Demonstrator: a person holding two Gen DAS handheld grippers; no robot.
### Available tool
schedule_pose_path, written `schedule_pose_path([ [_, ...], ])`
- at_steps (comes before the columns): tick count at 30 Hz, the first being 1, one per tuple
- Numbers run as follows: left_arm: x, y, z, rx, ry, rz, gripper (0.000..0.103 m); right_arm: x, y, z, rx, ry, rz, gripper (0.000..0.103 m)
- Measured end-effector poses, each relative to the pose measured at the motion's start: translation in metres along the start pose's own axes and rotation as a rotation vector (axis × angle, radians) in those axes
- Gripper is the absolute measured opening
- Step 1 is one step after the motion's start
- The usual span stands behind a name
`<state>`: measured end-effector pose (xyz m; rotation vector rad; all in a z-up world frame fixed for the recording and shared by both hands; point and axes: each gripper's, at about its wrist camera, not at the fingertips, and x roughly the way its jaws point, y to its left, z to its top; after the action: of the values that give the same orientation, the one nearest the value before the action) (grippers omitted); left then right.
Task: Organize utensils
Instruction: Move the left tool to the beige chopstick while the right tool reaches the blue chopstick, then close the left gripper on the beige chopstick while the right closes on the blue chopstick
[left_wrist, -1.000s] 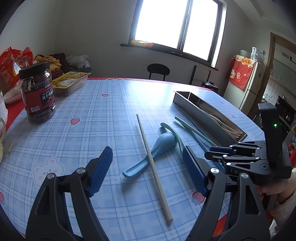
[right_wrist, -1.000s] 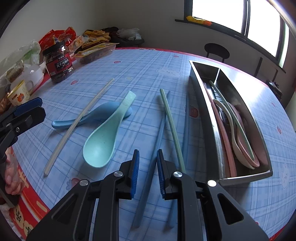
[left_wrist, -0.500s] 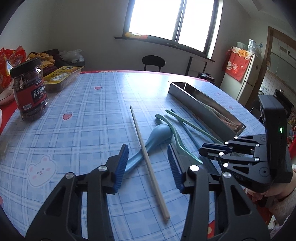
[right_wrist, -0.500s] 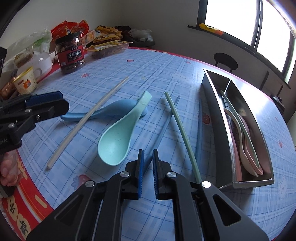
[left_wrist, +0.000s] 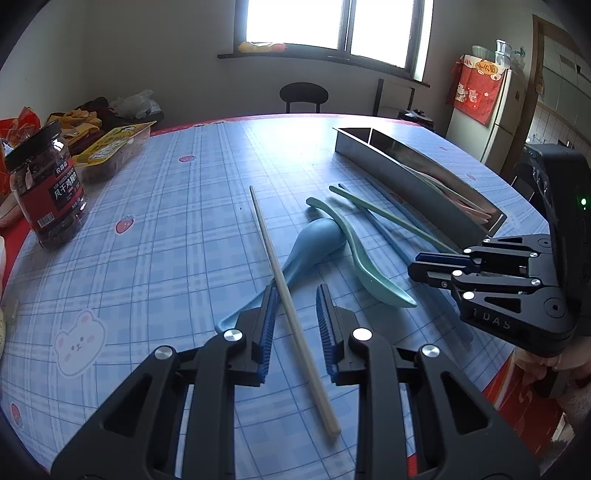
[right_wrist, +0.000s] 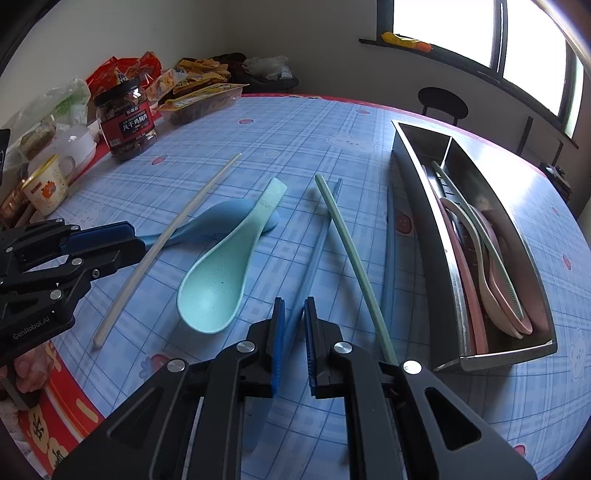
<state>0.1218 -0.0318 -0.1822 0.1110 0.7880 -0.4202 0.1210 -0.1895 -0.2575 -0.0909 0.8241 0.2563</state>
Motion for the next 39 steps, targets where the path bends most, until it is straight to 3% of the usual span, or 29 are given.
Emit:
schedule_pose_path([
  [11, 0.008, -0.002, -0.001, 0.005, 0.049, 0.02, 0.025, 0.0, 0.007, 0.0, -0.044, 0.001, 0.041, 0.008],
  [21, 0.022, -0.007, -0.001, 0.027, 0.124, 0.045, 0.018, 0.0, 0.007, 0.0, -0.042, 0.003, 0.05, 0.008],
  [39, 0.023, -0.015, -0.002, 0.057, 0.123, 0.089, 0.013, 0.002, 0.007, 0.002, -0.04, 0.004, 0.032, 0.009],
])
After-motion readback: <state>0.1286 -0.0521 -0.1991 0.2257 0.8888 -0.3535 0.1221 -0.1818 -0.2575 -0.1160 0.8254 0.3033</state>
